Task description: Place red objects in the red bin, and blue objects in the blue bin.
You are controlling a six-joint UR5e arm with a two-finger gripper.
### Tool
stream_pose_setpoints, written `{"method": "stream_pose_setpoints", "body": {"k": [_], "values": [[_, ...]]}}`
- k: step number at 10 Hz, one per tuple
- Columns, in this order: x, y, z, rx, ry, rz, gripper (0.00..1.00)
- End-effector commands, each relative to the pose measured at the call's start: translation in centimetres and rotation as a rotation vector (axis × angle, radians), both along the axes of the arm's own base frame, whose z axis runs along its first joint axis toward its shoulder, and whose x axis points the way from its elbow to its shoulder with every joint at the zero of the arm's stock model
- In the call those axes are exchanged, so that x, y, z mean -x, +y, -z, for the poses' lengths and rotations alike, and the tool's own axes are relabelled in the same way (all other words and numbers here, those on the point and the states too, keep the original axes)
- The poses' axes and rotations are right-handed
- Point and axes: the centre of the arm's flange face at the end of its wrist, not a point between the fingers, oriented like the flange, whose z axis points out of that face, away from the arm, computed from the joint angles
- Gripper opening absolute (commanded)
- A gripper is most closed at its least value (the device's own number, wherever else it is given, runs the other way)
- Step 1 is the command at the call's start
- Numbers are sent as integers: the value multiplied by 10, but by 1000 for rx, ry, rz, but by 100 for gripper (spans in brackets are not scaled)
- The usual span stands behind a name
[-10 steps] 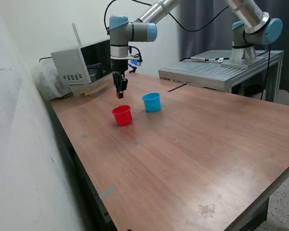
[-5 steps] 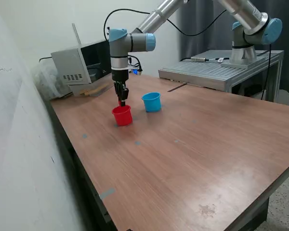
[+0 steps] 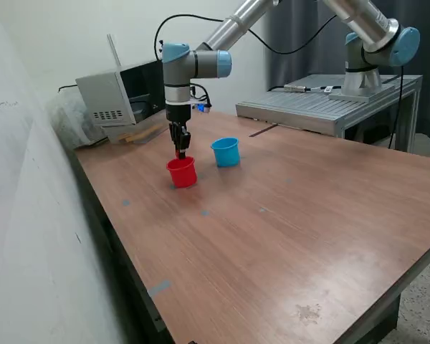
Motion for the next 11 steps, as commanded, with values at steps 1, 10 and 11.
{"method": "stream_pose_setpoints", "body": {"k": [1,10,11], "values": [[-2,-1,3,4,-7,0,100],[-138,-134,-197,6,-57,-126,100],[-175,-157,-230,18,-89,-125,100]]}}
